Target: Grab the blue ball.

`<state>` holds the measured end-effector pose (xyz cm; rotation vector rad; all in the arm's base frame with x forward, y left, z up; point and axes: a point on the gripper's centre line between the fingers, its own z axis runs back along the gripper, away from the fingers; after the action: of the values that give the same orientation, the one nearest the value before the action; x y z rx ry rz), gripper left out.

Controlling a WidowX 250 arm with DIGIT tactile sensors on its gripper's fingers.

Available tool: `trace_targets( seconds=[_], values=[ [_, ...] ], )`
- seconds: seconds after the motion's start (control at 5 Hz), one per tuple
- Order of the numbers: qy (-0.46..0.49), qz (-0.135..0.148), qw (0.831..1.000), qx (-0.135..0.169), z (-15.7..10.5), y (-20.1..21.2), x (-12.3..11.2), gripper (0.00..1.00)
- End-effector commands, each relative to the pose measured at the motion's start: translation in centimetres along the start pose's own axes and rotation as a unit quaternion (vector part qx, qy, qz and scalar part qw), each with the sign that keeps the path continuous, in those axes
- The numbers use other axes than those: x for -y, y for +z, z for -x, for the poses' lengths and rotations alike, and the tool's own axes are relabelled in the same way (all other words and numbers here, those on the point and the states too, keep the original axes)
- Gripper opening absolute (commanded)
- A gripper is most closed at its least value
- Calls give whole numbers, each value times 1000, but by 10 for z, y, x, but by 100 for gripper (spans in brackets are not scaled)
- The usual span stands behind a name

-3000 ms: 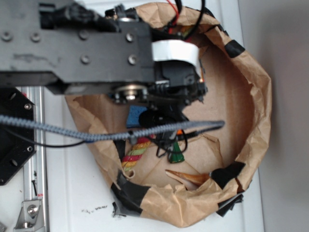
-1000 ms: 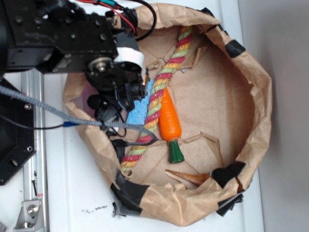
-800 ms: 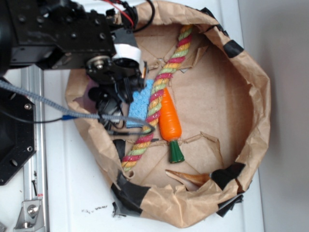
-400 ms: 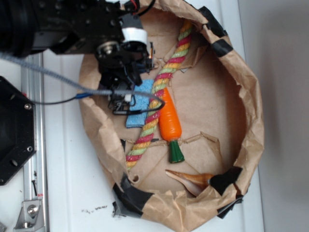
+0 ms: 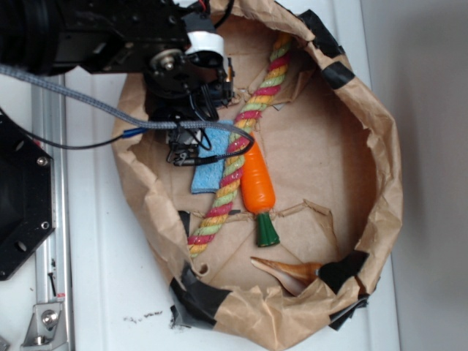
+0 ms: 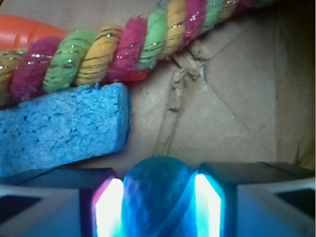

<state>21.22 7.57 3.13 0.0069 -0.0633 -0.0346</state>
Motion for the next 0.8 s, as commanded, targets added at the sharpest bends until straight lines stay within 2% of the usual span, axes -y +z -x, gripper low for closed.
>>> trace_targets(
  seconds=[0.0, 0.2, 0.6],
  values=[
    [6, 13, 998, 61, -24, 45, 19, 0],
    [9, 6, 996, 83, -52, 83, 38, 0],
    [58, 26, 992, 107, -79, 111, 53, 0]
  ],
)
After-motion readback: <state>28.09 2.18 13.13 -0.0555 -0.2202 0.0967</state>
